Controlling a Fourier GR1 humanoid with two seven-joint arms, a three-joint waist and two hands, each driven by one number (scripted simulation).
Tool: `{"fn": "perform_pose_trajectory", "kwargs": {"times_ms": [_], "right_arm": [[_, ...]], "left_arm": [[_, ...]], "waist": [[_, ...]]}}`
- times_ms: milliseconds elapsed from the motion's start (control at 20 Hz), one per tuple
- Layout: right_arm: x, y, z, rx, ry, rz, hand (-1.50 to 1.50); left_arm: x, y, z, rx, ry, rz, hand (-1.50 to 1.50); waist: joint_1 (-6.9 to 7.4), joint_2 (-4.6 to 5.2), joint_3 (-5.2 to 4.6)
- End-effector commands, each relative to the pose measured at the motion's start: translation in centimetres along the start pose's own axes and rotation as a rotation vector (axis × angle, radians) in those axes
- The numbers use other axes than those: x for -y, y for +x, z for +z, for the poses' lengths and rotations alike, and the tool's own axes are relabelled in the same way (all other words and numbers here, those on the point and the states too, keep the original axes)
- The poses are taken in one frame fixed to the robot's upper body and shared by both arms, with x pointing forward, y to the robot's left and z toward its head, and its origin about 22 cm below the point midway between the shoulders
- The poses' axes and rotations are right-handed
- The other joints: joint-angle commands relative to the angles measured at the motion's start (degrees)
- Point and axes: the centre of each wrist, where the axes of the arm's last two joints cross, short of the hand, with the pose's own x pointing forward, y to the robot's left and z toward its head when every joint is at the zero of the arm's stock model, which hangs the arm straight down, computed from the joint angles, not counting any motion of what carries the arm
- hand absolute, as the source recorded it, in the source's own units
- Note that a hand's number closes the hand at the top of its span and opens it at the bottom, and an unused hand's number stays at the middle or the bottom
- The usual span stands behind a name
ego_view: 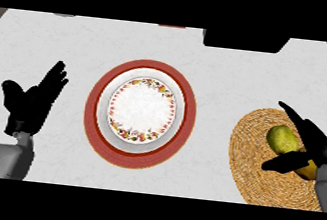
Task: Pick the pear from the placemat and place it in the plate
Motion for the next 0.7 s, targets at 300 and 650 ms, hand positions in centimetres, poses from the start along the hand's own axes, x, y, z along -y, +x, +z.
{"fn": "perform_pose_trajectory", "kwargs": {"times_ms": [300,650], "right_arm": [[0.0,0.1,-0.2,0.096,0.14,0.089,1.5],[-3.2,1.7,-1.6,0.114,0.066,0.03,1.5]], "left_arm": [[0.3,-0.1,0.1,-0.018,-0.007,0.018,0.0],[-0.4,1.7,1.0,0.005,-0.013,-0.01,0.0]], "waist": [[-0.07,-0.05,0.01],[0.12,-0.06,0.02]]}}
